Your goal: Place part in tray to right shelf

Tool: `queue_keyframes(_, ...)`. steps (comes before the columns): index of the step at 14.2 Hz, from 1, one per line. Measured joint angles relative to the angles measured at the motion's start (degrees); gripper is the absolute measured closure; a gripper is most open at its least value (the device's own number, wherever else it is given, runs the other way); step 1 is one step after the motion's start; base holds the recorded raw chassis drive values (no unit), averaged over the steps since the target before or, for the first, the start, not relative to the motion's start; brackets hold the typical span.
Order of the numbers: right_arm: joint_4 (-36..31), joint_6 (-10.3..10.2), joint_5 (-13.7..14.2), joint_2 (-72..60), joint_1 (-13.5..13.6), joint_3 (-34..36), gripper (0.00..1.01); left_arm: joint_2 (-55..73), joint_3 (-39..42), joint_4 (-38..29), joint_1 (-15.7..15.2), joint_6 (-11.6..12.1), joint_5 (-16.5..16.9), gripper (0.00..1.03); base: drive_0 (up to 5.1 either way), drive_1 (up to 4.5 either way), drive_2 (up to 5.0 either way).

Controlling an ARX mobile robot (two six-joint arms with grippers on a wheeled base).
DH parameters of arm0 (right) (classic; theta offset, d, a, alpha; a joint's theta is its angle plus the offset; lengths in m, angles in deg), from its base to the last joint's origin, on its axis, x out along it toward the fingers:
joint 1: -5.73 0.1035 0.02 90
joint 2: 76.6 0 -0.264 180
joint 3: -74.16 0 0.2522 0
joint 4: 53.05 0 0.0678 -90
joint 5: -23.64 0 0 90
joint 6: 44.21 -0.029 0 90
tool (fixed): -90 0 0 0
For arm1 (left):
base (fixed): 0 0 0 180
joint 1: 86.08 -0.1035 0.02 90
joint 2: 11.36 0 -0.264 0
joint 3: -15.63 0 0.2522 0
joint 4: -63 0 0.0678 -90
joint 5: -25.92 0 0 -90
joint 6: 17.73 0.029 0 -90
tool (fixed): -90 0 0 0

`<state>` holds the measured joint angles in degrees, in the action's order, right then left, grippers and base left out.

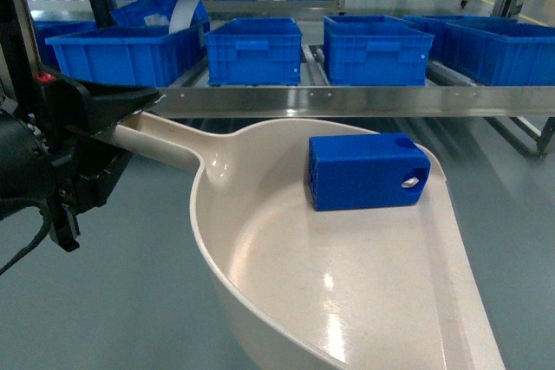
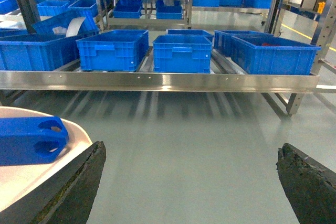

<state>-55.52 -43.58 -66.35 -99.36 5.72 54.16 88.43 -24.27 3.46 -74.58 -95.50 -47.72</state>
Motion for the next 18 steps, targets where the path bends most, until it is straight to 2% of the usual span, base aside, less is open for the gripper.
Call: queue_keyframes(18,0.13,-0.17,0.00,0.00,0.00,0.11,0.03,0.02,0.04,0.13,0.00,0.11,-0.04,0.89,0.0,0.00,0.0)
